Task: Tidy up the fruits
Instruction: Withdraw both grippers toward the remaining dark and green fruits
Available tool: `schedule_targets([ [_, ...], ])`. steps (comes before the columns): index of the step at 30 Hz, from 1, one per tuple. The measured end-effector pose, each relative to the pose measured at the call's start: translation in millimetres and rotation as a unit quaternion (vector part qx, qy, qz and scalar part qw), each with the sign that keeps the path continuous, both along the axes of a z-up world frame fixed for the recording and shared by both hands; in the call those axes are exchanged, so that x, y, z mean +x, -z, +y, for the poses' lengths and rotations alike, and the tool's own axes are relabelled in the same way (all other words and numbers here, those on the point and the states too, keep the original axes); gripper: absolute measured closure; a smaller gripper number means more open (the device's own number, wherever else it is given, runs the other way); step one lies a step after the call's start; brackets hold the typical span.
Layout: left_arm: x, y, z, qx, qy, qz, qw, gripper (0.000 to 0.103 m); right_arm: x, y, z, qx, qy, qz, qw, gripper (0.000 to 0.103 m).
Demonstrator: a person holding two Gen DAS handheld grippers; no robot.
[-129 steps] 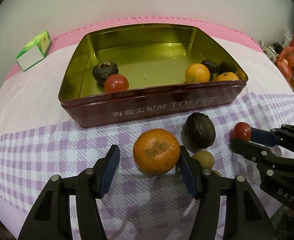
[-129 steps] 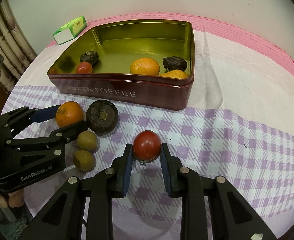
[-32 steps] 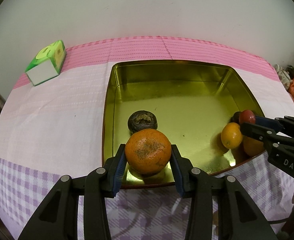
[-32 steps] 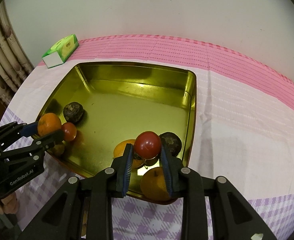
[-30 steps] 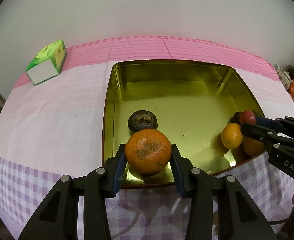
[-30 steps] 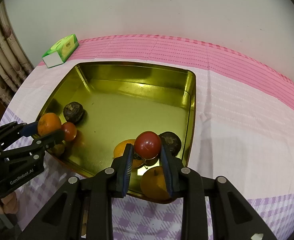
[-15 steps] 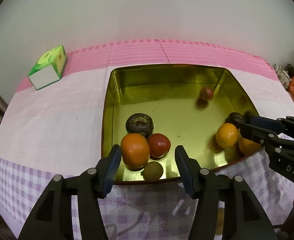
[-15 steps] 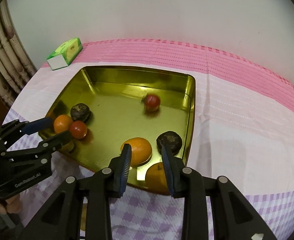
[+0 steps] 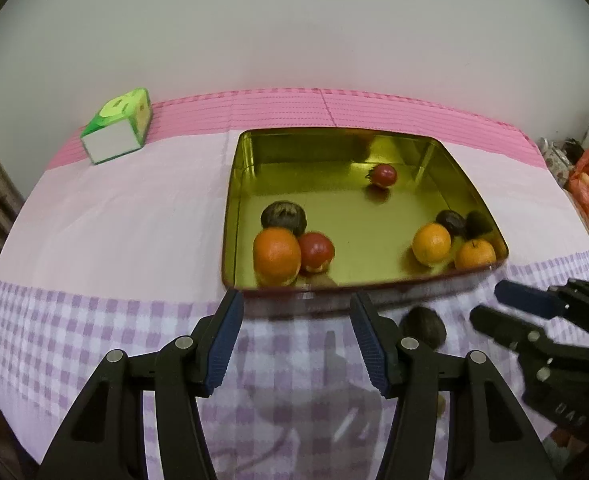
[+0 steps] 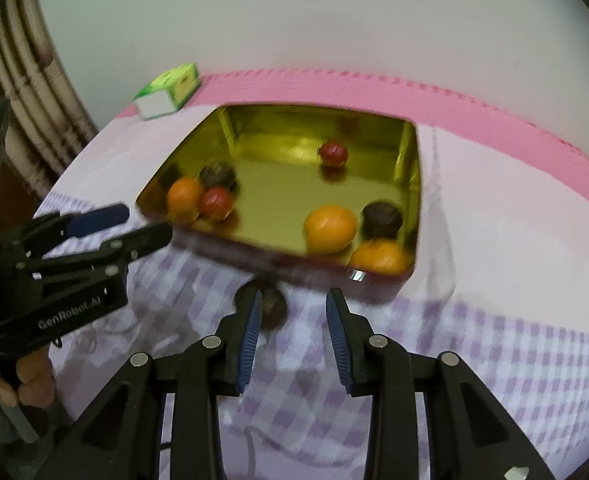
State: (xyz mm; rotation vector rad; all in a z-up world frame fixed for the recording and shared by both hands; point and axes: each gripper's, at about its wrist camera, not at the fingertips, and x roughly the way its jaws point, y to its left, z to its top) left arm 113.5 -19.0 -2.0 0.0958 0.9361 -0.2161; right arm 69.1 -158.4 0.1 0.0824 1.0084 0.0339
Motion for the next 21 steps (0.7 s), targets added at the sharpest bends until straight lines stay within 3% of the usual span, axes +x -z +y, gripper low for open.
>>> schedule_targets([
  [21,-37,21,19,0.026,-0.018,0.015,0.9994,0.046,-20,36,45,0.002,-0.040,0.044,0.998,0.071],
])
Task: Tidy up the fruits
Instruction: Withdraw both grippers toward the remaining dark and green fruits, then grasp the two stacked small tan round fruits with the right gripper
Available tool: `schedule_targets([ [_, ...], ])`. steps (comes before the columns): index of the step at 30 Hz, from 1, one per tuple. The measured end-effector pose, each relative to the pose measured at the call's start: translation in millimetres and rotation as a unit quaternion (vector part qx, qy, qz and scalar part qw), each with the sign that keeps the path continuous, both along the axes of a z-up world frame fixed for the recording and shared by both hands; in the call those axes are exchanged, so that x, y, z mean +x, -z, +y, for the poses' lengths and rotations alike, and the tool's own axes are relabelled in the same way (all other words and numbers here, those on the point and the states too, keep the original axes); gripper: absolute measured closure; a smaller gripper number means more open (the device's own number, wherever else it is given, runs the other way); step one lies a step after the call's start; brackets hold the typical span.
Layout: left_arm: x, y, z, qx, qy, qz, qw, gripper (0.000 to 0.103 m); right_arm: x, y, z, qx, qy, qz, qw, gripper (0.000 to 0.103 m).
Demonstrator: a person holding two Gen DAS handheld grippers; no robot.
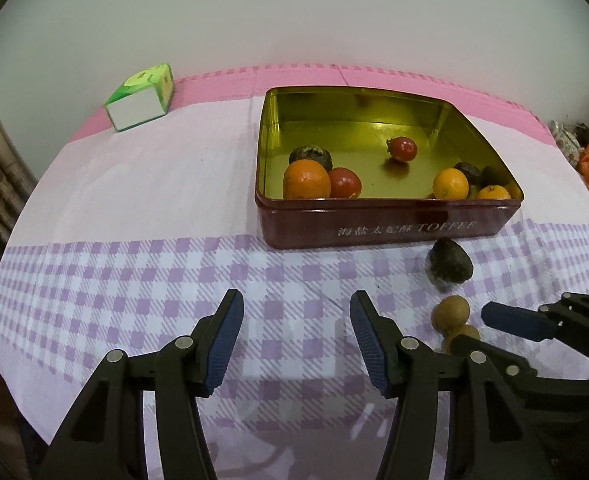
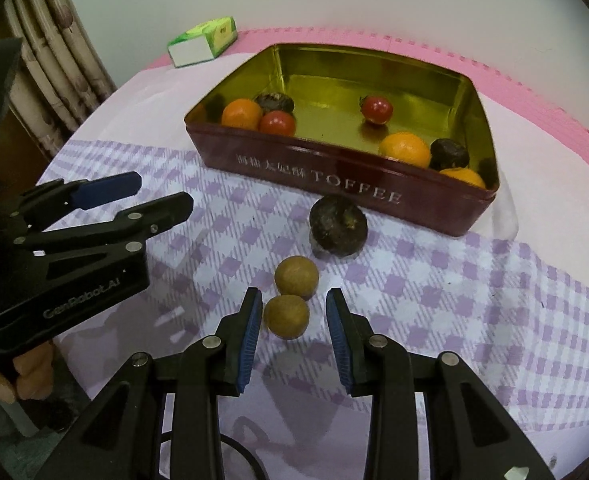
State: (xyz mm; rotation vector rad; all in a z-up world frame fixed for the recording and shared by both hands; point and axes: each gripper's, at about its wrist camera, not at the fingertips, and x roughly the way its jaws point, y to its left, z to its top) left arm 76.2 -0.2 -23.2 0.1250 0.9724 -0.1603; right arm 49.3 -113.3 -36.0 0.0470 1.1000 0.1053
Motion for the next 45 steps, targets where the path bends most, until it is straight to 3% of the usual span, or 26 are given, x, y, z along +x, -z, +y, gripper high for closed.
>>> schedule_targets([
  [8,4,5,1,-0.002,-0.002,0.009,1.0000,0.046,8,13,4,-0.013,-0.003,0.017,1.000,0.071],
  [23,3,8,2,-0.006,-0.001,0.013,0.9999,0.046,8,13,3,-0.038,-0.005,0.010,0.999,0.079],
  [33,4,11,-6,-0.008,0.013,0.018,0.9997,0.046,5,12,-23,-0.041,0.027,0.012,0.999,0.079],
  [45,5,10,-40,-0.026,0.062,0.025,0.9974,0.046,1,10,-70,-0.038,0.068,0.005,0.997,0.079],
])
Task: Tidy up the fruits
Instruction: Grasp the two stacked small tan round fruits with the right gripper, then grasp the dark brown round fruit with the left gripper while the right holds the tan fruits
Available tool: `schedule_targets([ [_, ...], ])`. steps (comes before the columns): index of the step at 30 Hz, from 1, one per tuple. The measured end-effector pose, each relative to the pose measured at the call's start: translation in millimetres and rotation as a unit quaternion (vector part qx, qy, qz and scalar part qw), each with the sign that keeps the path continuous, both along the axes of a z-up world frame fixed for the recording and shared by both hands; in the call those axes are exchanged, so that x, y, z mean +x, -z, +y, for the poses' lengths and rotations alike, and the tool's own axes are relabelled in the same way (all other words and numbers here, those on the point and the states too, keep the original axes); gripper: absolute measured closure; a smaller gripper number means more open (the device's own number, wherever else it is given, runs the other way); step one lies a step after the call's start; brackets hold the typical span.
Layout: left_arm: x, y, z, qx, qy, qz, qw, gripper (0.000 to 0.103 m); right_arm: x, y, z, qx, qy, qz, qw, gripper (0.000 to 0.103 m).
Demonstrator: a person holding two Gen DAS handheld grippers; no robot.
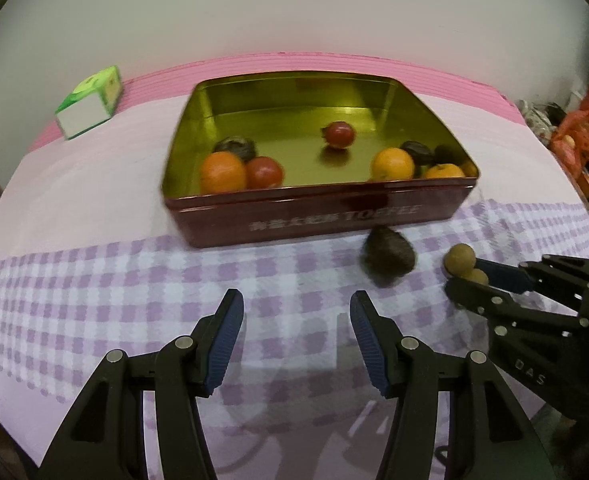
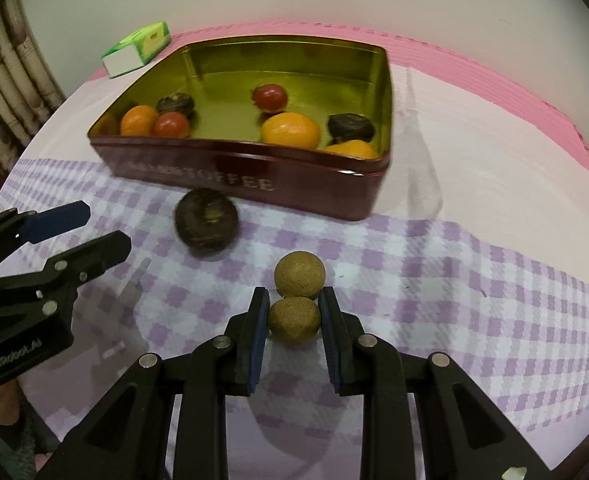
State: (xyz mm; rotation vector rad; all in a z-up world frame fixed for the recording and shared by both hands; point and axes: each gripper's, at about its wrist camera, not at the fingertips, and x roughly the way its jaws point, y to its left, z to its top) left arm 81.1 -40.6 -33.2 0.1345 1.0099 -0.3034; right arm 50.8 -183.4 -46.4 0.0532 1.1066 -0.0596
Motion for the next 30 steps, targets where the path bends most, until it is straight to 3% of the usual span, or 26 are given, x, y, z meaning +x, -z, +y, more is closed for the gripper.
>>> schedule_targets([
  [13,6,7,-44,-0.018,0.041,0.021,0.9988,0.046,-6,-1,-47,0.014,0.033,-0.008,0.999,0.079],
  [30,27,18,-68,0.004,0.040,0.034,0.9986,0.048,-9,-2,-51,0.030,0.036,-0.014,0.999,0.079],
])
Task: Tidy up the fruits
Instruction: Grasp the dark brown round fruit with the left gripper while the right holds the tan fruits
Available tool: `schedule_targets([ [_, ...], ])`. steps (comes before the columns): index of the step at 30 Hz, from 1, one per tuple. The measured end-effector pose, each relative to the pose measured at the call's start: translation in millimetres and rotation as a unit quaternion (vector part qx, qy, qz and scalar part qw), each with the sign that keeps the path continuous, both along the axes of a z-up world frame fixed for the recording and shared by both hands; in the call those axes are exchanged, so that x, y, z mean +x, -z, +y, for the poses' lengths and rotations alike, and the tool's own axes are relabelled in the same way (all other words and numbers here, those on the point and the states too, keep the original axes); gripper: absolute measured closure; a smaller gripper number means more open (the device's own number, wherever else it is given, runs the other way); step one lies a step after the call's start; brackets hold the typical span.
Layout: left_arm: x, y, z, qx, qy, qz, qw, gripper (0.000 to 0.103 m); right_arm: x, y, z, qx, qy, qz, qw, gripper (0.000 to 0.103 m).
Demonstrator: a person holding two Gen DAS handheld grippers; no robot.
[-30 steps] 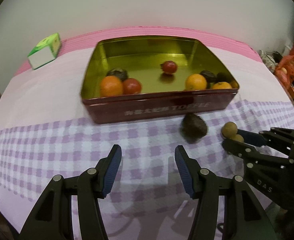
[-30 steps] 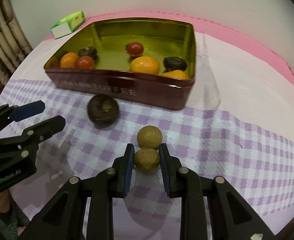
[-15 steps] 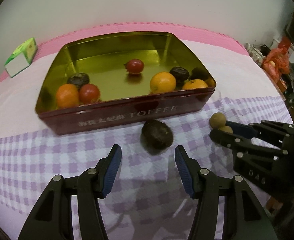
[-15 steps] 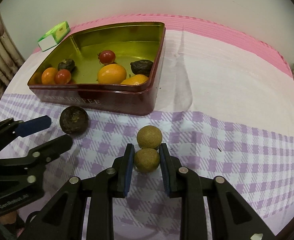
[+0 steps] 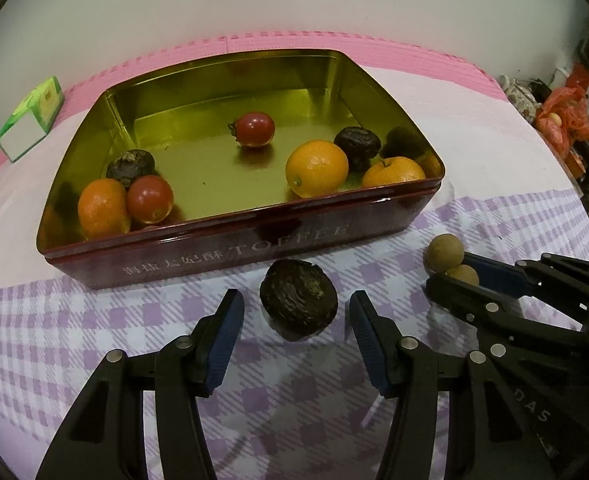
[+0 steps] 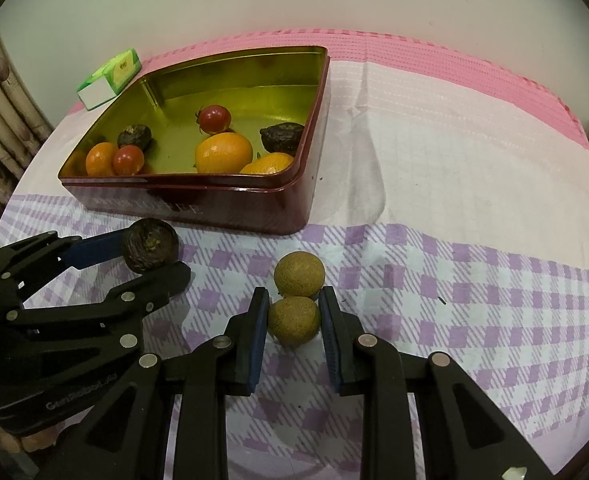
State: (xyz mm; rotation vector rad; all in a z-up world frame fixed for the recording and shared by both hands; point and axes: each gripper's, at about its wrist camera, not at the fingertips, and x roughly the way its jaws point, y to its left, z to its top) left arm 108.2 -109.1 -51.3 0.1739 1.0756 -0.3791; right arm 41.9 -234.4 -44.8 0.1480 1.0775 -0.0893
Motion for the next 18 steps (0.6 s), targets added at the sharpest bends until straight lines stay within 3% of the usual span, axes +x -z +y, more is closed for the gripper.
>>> schedule_targets([
  [7,2.1,-0.5,1.2,-0.003,0.001,-0.003,1.0000,0.064,0.6,0.1,-0.2,0.000,-0.001,0.000,1.000,0.079],
  [18,-0.9,-4.0,8.5,-0.008,-0.003,-0.005,1.0000,0.066,0.2,0.2,-0.6,0.000,0.000,0.000,1.000,0.079],
])
